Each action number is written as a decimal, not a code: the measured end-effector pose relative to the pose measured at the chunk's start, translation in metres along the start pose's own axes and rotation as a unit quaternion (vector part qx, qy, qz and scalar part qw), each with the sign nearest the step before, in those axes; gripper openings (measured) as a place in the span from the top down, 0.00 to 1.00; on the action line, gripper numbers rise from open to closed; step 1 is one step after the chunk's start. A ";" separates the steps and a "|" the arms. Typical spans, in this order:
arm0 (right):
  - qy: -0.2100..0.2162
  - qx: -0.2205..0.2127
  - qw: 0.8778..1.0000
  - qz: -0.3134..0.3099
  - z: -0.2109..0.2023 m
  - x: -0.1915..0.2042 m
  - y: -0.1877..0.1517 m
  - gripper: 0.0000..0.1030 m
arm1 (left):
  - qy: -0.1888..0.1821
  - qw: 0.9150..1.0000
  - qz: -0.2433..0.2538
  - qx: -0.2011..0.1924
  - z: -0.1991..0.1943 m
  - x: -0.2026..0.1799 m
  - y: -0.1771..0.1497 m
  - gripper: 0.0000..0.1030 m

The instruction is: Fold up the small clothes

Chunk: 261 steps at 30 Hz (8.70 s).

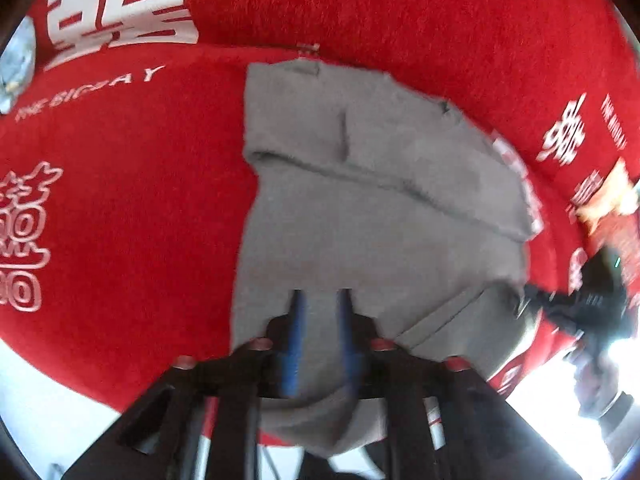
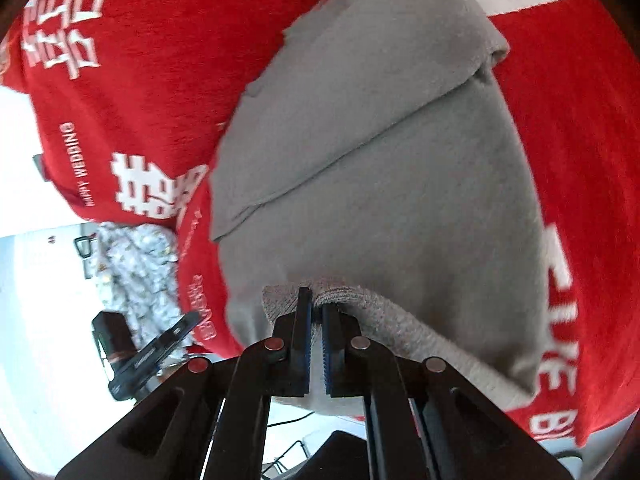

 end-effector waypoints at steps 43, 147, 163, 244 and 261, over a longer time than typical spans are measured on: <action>-0.155 -0.026 0.986 -0.048 -0.030 -0.079 -0.078 0.35 | -0.017 0.947 0.229 0.227 0.082 -0.024 -0.101 0.47; -0.058 -0.018 0.972 0.226 0.010 -0.086 0.035 0.44 | -0.003 0.993 -0.074 0.092 0.093 0.032 0.059 0.24; -0.196 -0.044 0.975 0.093 0.003 -0.104 0.062 0.90 | 0.010 0.996 -0.040 0.074 0.092 0.031 0.057 0.87; -0.088 0.035 0.993 -0.069 0.094 0.114 -0.010 0.00 | 0.111 0.991 -0.029 0.071 0.058 0.040 0.087 0.01; -0.079 0.071 0.994 -0.038 0.117 0.112 -0.040 0.00 | 0.144 0.986 -0.039 0.074 0.049 0.079 0.067 0.01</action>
Point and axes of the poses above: each gripper's, at about its wrist camera, not at the fingertips, and z roughly the way its jaws point, x to its left, y to its top, the point moved 10 cm from there along z, roughly the way its jaws point, and after that the axes turned 15 degrees about -y, right-handed, at the moved point
